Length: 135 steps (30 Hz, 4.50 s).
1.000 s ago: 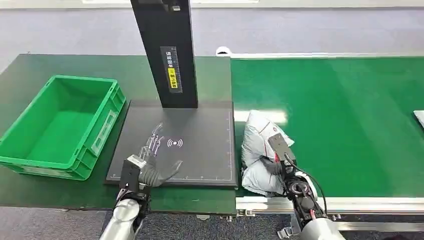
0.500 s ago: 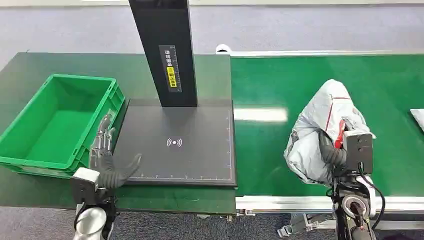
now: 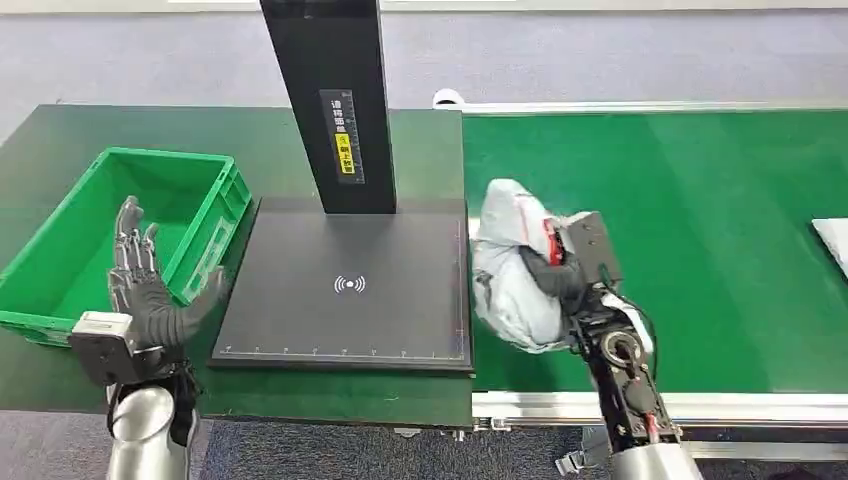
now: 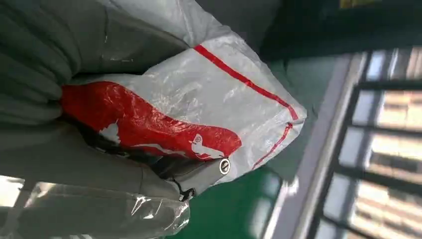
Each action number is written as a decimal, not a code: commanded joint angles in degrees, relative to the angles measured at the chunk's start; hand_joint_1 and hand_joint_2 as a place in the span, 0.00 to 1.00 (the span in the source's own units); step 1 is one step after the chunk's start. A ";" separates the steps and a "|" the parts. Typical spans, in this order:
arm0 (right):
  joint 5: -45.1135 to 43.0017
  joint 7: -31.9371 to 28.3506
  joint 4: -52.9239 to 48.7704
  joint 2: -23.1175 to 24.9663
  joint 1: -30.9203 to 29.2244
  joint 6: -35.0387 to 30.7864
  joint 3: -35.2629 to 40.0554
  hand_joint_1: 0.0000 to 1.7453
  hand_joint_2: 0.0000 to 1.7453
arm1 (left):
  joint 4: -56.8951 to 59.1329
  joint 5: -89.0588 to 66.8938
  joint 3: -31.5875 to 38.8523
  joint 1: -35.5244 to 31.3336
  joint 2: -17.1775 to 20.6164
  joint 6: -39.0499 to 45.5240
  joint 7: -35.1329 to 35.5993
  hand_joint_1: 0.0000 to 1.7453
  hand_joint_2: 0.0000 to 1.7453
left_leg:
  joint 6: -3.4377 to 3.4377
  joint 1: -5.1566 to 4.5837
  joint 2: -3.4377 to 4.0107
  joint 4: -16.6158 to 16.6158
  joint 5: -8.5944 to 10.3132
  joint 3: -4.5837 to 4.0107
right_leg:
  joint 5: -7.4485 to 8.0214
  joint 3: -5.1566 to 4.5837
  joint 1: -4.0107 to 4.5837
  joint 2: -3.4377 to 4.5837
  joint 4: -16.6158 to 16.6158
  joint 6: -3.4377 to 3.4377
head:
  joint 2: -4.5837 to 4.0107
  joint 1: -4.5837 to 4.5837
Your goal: Moved the parcel from conveyor to table for the left to box.
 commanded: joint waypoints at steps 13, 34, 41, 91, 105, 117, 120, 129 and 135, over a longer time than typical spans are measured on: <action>-4.35 -0.09 27.90 15.87 -16.10 6.16 12.06 1.00 1.00 | 2.02 0.02 6.74 -4.71 1.51 1.14 1.93 0.00 1.00 | -0.01 -0.03 0.02 0.02 0.03 -0.10 | 0.00 -0.20 -0.03 0.11 0.10 -0.03 | 0.00 0.02; 3.10 -5.92 7.16 10.77 -8.75 -14.27 11.11 0.00 0.00 | 17.87 -21.53 -18.79 -3.08 4.86 -11.81 9.23 0.00 1.00 | 0.04 -0.09 -0.36 -0.08 0.13 -0.05 | 0.02 -0.08 -0.08 -0.16 -0.08 -0.01 | 0.00 0.04; 4.99 -1.74 -10.31 8.14 -1.67 -17.68 12.37 0.00 0.00 | 25.41 -26.59 -21.81 -5.24 2.78 -10.87 9.47 0.00 1.00 | 0.04 -0.05 -0.33 -0.02 0.06 -0.08 | 0.00 -0.13 -0.05 -0.16 -0.08 0.00 | 0.00 0.02; 7.90 -11.07 -27.94 9.36 18.22 -27.56 -7.61 0.00 1.00 | -5.32 -26.37 0.86 -14.84 6.01 17.23 14.17 1.00 1.00 | -0.02 -0.03 0.19 0.01 -0.04 -0.17 | 0.06 -0.38 -0.02 0.43 0.07 -0.09 | 0.00 0.02; 6.57 -9.28 -28.16 7.00 22.93 -26.38 -6.92 0.00 1.00 | 9.63 -20.92 10.60 -25.88 11.97 16.98 15.57 1.00 1.00 | -0.03 -0.06 -0.09 0.08 0.08 -0.27 | 0.04 -0.34 -0.06 0.01 0.08 -0.05 | -0.02 0.02; 4.00 -8.82 -24.73 6.72 22.09 -24.99 -4.04 0.00 1.00 | 58.29 -30.94 14.07 -49.52 21.71 23.14 17.74 1.00 1.00 | -0.18 0.00 -0.02 0.06 0.24 -0.23 | 0.14 -0.41 0.01 0.06 0.21 -0.16 | -0.02 0.00; 4.00 -8.82 -25.11 6.61 22.46 -24.96 -3.03 0.00 1.00 | 60.10 -31.98 14.35 -50.85 22.46 23.54 18.87 1.00 1.00 | -0.20 0.01 -0.04 0.09 0.23 -0.26 | 0.13 -0.42 0.02 0.04 0.22 -0.18 | -0.02 0.04; 3.20 -8.28 -24.39 5.96 22.46 -24.95 -2.63 0.00 1.00 | 60.39 -28.19 16.01 -52.24 22.04 12.17 16.66 0.00 1.00 | -0.19 0.03 -0.13 0.10 0.26 -0.45 | 0.17 -0.58 0.04 0.07 0.20 -0.20 | -0.02 0.04; 3.21 -8.28 -24.65 6.07 22.36 -24.99 -3.17 0.00 1.00 | 58.72 -26.83 15.61 -51.24 20.70 10.06 14.75 0.00 1.00 | -0.20 0.00 -0.04 0.09 0.24 -0.43 | 0.16 -0.59 0.02 0.04 0.19 -0.18 | 0.00 0.02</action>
